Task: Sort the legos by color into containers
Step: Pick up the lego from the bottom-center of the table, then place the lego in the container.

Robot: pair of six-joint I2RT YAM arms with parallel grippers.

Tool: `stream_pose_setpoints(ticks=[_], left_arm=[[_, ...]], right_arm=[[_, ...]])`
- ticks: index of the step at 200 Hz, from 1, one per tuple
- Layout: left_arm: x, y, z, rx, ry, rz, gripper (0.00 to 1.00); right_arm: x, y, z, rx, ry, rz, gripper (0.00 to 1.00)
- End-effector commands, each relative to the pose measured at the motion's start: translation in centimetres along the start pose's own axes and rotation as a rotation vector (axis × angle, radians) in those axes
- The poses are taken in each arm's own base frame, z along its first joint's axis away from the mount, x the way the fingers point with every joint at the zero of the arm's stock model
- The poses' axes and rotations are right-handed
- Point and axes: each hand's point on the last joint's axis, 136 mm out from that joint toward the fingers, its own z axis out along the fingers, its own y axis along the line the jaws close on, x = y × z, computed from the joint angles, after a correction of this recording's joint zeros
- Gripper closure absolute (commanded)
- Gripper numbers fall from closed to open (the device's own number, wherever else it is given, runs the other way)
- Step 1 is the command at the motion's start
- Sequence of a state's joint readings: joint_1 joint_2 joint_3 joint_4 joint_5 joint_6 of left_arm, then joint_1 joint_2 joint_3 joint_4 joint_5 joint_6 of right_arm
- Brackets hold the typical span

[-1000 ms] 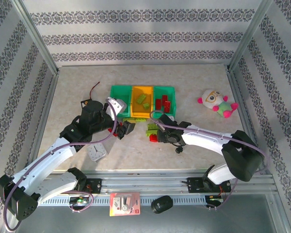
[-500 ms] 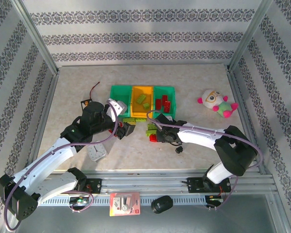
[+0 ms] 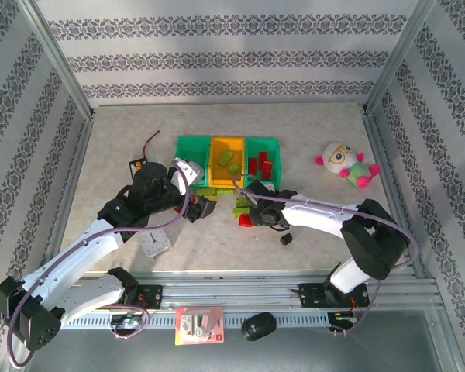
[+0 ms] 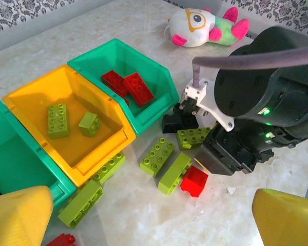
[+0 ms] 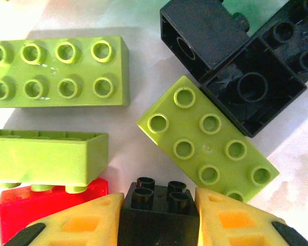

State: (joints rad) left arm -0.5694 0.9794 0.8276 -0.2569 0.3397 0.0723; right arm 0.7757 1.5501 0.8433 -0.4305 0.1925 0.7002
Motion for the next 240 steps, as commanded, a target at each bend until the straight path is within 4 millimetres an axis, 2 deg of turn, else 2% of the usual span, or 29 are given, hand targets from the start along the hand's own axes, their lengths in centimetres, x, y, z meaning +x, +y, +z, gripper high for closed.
stream_pose_setpoints(ticks=[1, 28, 62, 101, 127, 147, 183, 208, 220, 240], left_arm=[[0.5, -0.2, -0.8, -0.009, 0.017, 0.006, 0.01], [1.1, 0.3, -2.0, -0.063, 0.016, -0.009, 0.01], [2.2, 0.4, -3.7, -0.100, 0.001, -0.035, 0.01], [3.5, 1.8, -6.0, -0.216, -0.002, -0.068, 0.01], [4.0, 2.4, -6.6, -0.262, -0.001, -0.086, 0.01], [4.3, 2.6, -6.6, -0.273, 0.004, -0.093, 0.01], [4.6, 2.9, -6.2, -0.286, 0.012, -0.096, 0.01], [4.7, 2.8, -6.0, -0.279, 0.020, -0.094, 0.01], [4.7, 2.8, -6.1, -0.280, 0.018, -0.095, 0.01], [4.7, 2.9, -6.1, -0.285, 0.018, -0.099, 0.01]], right_arm=[[-1.8, 1.2, -2.6, -0.050, -0.075, -0.030, 0.68], [-4.6, 3.3, -5.0, -0.143, -0.173, -0.059, 0.68], [-10.1, 7.4, -7.2, -0.246, -0.315, -0.079, 0.69], [-15.7, 13.3, -7.6, -0.362, -0.397, -0.102, 0.69], [-18.2, 16.8, -6.5, -0.413, -0.409, -0.120, 0.69], [-19.8, 18.6, -5.2, -0.425, -0.419, -0.133, 0.69], [-22.3, 19.7, -2.3, -0.400, -0.426, -0.134, 0.69], [-22.8, 20.0, 0.0, -0.382, -0.406, -0.142, 0.68], [-23.0, 20.2, 0.6, -0.383, -0.400, -0.149, 0.65], [-23.4, 20.4, 0.7, -0.384, -0.397, -0.168, 0.60]])
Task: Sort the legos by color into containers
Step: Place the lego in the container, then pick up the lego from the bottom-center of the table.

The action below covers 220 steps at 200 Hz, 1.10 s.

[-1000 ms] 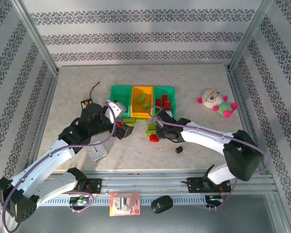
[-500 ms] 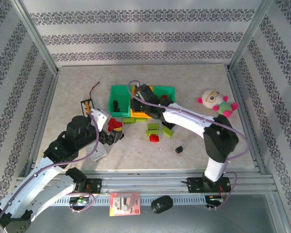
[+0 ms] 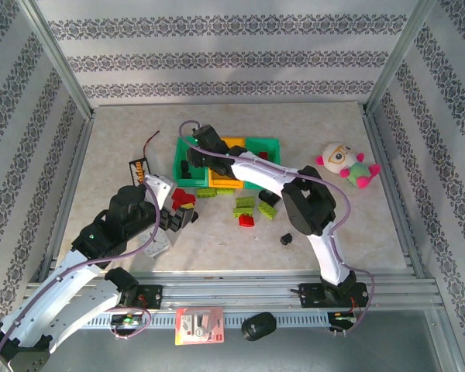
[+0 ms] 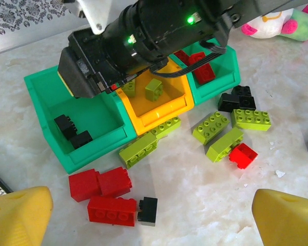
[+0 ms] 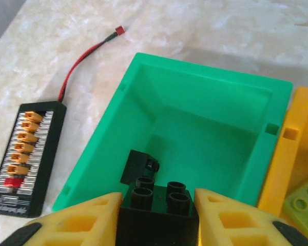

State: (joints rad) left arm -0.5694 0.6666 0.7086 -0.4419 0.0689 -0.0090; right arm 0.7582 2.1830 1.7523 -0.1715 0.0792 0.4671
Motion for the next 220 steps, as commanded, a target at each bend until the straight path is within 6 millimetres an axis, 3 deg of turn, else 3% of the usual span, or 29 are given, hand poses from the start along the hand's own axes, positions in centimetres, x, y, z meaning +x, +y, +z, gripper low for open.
stream_pose_setpoints(ticks=[1, 23, 52, 84, 111, 161, 190, 220], left_arm=[[0.7, 0.1, 0.1, -0.014, 0.020, -0.016, 0.01], [0.8, -0.3, 0.4, 0.012, 0.019, -0.012, 0.01], [0.3, -1.5, 0.9, 0.079, -0.005, -0.007, 0.01], [-0.8, -3.6, 1.8, 0.191, -0.064, -0.001, 0.01], [-1.8, -6.0, 2.8, 0.286, -0.102, 0.028, 0.01], [-1.1, -9.2, 4.8, 0.420, -0.066, 0.082, 0.01], [-1.1, -10.0, 5.5, 0.455, -0.067, 0.098, 0.01], [-1.2, -10.3, 6.1, 0.465, -0.059, 0.116, 0.01]], right_arm=[[-1.3, 0.2, 0.1, -0.015, -0.006, -0.027, 0.60], [-2.5, 0.5, -1.3, -0.024, -0.042, -0.050, 0.50], [-4.2, 0.0, -5.2, -0.012, -0.131, -0.077, 0.34], [-2.7, -2.9, -10.0, 0.042, -0.184, -0.061, 0.26], [1.5, -6.7, -14.0, 0.115, -0.157, -0.043, 0.21], [13.6, -14.9, -21.1, 0.297, 0.106, 0.035, 0.14], [19.4, -16.7, -24.0, 0.308, 0.274, 0.071, 0.13], [23.5, -17.2, -24.7, 0.310, 0.436, 0.116, 0.12]])
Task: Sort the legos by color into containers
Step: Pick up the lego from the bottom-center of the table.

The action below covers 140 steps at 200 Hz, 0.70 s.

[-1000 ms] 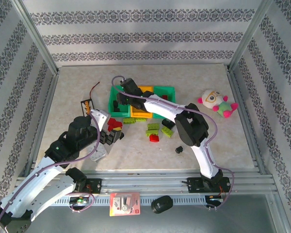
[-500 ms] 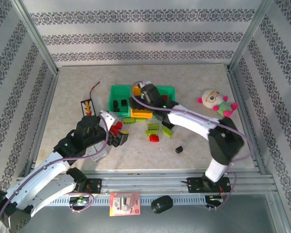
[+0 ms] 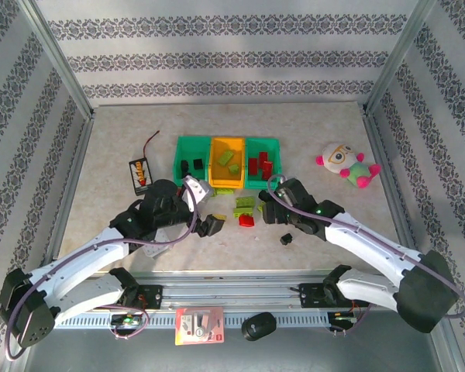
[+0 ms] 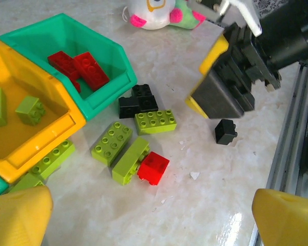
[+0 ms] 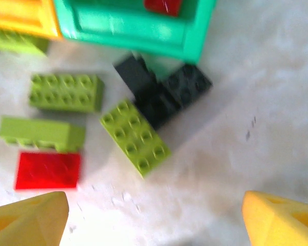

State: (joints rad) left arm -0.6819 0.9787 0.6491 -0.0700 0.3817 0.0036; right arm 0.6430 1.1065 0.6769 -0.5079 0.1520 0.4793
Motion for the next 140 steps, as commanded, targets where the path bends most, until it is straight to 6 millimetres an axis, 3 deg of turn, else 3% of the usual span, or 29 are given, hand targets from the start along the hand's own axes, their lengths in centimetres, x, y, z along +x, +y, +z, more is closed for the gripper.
stream_pose_setpoints(ticks=[1, 54, 107, 140], left_arm=[[-1.7, -1.1, 0.3, 0.050, -0.056, 0.064, 0.01], [-1.7, -0.8, 0.4, 0.036, -0.055, 0.069, 0.01], [-1.4, -1.1, -0.1, 0.044, -0.042, 0.088, 0.01], [-1.3, -1.3, -0.1, 0.053, -0.045, 0.089, 0.01]], right_arm=[[5.1, -1.2, 0.4, 0.023, 0.207, 0.029, 0.12], [8.1, -0.6, 2.6, 0.018, 0.367, 0.058, 0.14], [9.7, -0.4, 2.8, 0.045, 0.412, 0.039, 0.32], [9.9, -0.6, 2.9, 0.067, 0.420, 0.040, 0.50]])
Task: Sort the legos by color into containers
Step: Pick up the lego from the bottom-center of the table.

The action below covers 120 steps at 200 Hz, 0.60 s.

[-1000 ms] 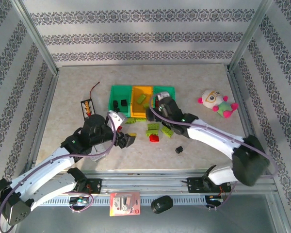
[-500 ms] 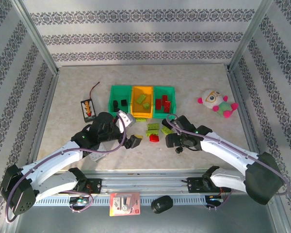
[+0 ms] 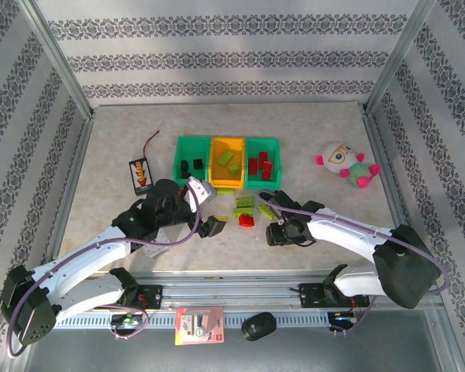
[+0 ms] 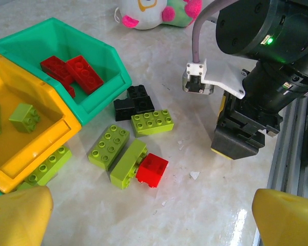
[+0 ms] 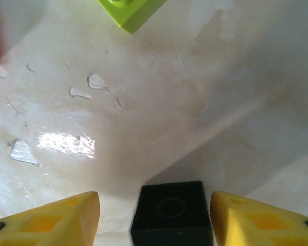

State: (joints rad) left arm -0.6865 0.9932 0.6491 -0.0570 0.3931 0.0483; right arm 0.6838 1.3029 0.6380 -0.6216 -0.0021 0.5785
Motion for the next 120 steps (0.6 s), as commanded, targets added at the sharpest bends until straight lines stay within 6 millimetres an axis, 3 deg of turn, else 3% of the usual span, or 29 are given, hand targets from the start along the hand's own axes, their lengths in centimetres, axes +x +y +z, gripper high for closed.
stream_pose_setpoints(ticks=[1, 34, 64, 95, 120], left_arm=[[-1.5, -0.9, -0.4, 0.035, -0.047, 0.044, 0.01], [-1.3, -0.9, -0.6, 0.029, -0.047, 0.046, 0.01], [-1.0, -0.5, -1.0, -0.004, -0.049, 0.030, 0.01], [-0.4, 0.6, -1.9, -0.084, -0.044, -0.012, 0.01], [0.0, 1.2, -2.9, -0.134, -0.068, -0.036, 0.01]], right_arm=[[1.0, -0.6, 0.4, 0.037, 0.037, 0.014, 0.50], [0.5, -0.2, 0.1, 0.039, 0.024, 0.008, 0.69], [-1.6, 1.6, -1.6, -0.001, -0.053, -0.025, 0.71], [-6.0, 6.0, -4.4, -0.114, -0.207, -0.101, 0.72], [-11.3, 10.4, -6.8, -0.204, -0.375, -0.159, 0.71]])
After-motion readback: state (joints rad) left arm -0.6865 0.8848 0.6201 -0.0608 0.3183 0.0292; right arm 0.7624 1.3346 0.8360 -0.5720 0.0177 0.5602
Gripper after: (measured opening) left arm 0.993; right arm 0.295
